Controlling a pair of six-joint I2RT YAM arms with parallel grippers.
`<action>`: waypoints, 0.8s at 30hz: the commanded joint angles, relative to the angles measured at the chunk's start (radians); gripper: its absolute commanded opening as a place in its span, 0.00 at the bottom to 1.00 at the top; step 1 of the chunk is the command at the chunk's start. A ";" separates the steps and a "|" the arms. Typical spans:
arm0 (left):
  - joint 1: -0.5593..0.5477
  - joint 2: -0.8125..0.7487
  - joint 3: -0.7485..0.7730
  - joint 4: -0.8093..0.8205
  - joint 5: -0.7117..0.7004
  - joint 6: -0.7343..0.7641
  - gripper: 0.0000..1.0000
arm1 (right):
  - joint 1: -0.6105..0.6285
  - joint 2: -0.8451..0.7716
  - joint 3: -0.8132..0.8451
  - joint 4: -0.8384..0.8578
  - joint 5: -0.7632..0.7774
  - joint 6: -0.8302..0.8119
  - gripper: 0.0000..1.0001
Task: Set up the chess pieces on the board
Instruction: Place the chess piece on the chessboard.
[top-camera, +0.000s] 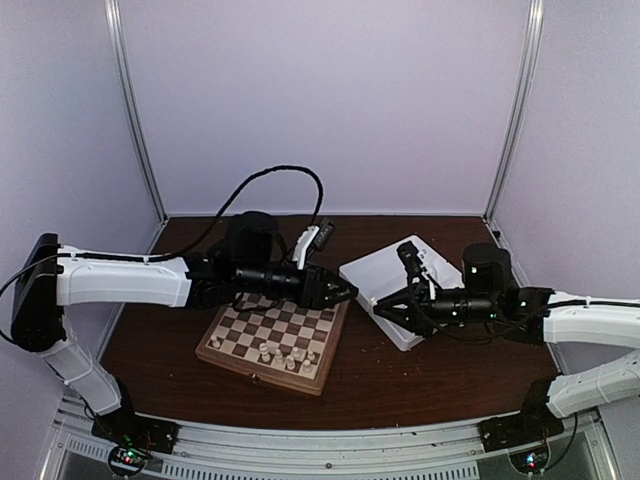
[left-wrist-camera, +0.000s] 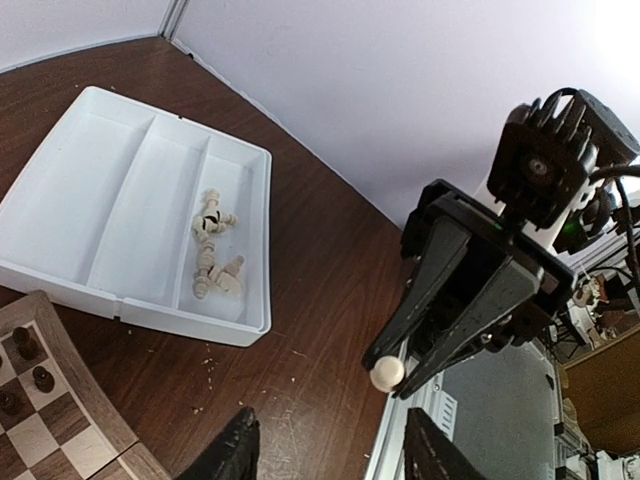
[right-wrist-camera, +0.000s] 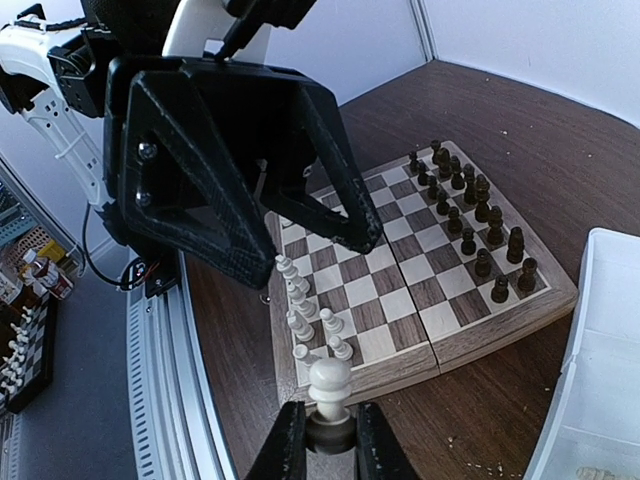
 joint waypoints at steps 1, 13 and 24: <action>0.004 0.034 0.060 0.078 0.067 -0.044 0.49 | 0.013 0.015 0.032 0.018 -0.008 -0.018 0.12; 0.004 0.095 0.086 0.091 0.125 -0.099 0.41 | 0.019 0.033 0.051 0.020 0.009 -0.028 0.12; 0.000 0.115 0.094 0.117 0.166 -0.123 0.37 | 0.025 0.058 0.076 0.017 0.004 -0.037 0.11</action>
